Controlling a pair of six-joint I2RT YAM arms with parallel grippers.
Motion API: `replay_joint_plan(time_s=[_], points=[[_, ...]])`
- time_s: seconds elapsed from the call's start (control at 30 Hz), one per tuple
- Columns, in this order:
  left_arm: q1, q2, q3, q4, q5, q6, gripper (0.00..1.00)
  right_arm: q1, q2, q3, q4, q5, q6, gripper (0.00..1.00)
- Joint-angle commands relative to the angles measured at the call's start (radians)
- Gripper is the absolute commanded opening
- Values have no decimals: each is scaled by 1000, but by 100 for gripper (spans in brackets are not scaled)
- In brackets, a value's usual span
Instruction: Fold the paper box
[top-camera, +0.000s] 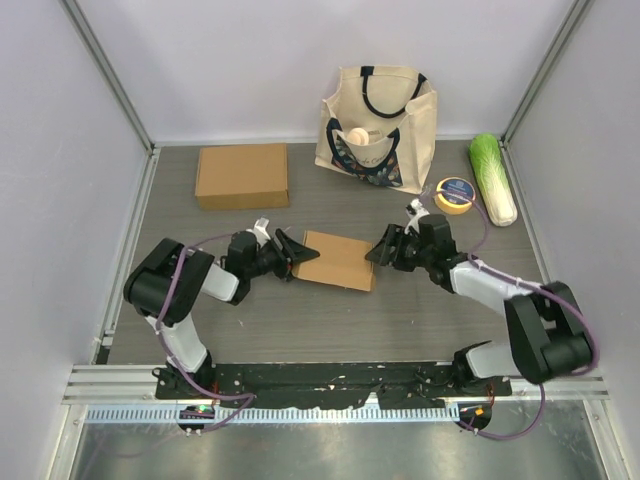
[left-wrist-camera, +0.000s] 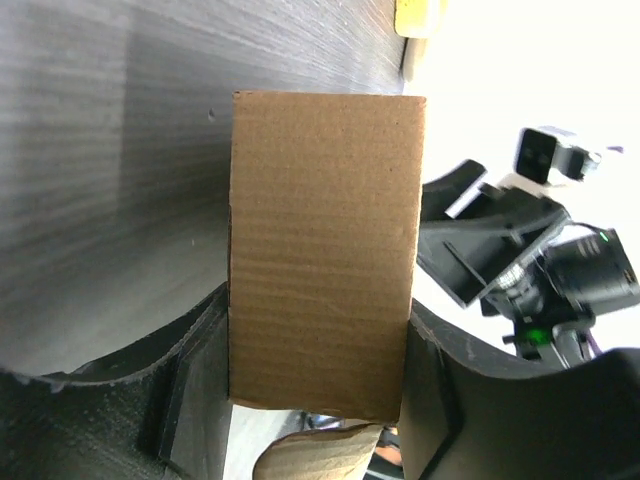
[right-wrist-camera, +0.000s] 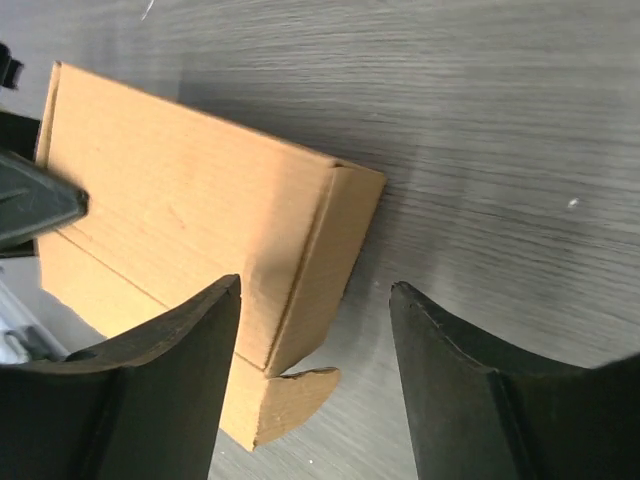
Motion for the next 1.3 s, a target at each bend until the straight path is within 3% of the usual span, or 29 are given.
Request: replay_joint_plan(time_s=[0.0,0.1,0.2,0.23,0.33,0.47,0.87,1.13,1.27], points=[[6,-118,-33,-66,33,-159,48,225,-178,182,-385,420,-235,68],[10,-197,-68,-132,41,-242,45,439,-272,260,-489,635,-363,75],[11,-273,-30,-378,53,-215,46,588,-304,312,-514,703,-523,79],[10,-326,-18,-544,49,-200,46,682,-286,328,-528,722,-551,79],[14,-438,24,-781,24,-134,48,857,-217,401,-567,810,-668,80],[20,-553,62,-1011,-19,-94,60,951,-46,504,-621,866,-785,80],[37,-675,-33,-1020,56,-210,53,1060,64,471,-428,1093,-986,78],[48,-699,-36,-1016,78,-256,50,1074,45,414,-379,983,-946,78],[49,-716,-38,-1025,92,-265,48,1074,62,395,-354,1009,-947,78]])
